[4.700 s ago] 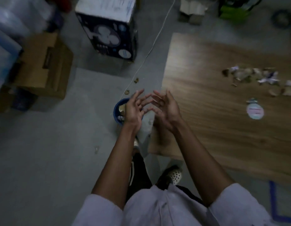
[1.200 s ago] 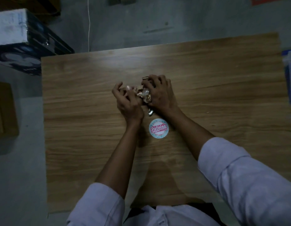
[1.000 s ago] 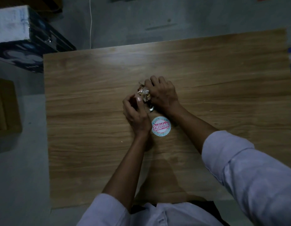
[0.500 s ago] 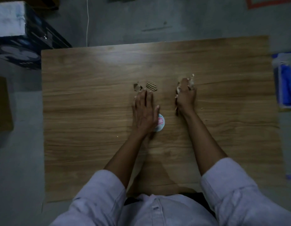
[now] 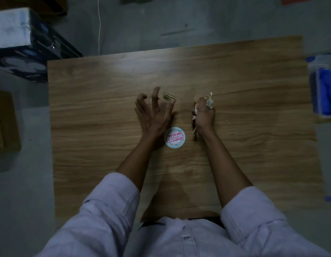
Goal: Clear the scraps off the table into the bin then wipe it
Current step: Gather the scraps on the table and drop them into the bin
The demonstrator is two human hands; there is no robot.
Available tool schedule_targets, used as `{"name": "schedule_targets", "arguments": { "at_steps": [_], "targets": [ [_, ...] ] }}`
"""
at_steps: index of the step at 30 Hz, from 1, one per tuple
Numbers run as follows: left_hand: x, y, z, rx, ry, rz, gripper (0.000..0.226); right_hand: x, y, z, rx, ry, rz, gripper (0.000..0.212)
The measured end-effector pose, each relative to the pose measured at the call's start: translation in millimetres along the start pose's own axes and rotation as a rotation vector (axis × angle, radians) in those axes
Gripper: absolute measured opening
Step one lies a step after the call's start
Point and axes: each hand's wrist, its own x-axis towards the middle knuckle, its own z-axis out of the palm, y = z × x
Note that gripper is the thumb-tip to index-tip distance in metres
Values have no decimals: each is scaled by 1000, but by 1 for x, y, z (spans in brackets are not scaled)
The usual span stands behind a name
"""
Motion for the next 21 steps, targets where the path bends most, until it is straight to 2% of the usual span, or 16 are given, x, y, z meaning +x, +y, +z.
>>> {"name": "schedule_targets", "arguments": {
  "at_steps": [2,4,6,9,13,15,18,21],
  "targets": [
    [18,7,3,84,-140,-24,69,0,-2,2,-21,11,27,34],
    [25,10,13,207,-264,49,62,2,-2,3,-21,9,28,37],
    [25,10,22,271,-239,193,48,3,-2,2,-7,-6,20,37],
    [30,7,25,175,-122,307,21,1,-2,1,-9,-21,32,39],
    [26,3,12,87,-147,356,14,-6,-2,-1,-26,-46,66,39],
    [18,13,-4,-81,-189,262,8,-14,0,-4,-27,-44,92,41],
    [-2,38,-25,-400,-194,12,17,-33,5,-6,-6,-8,121,37],
    [-35,56,-30,-539,-216,-97,28,-56,11,-8,31,27,199,36]
  ]
}}
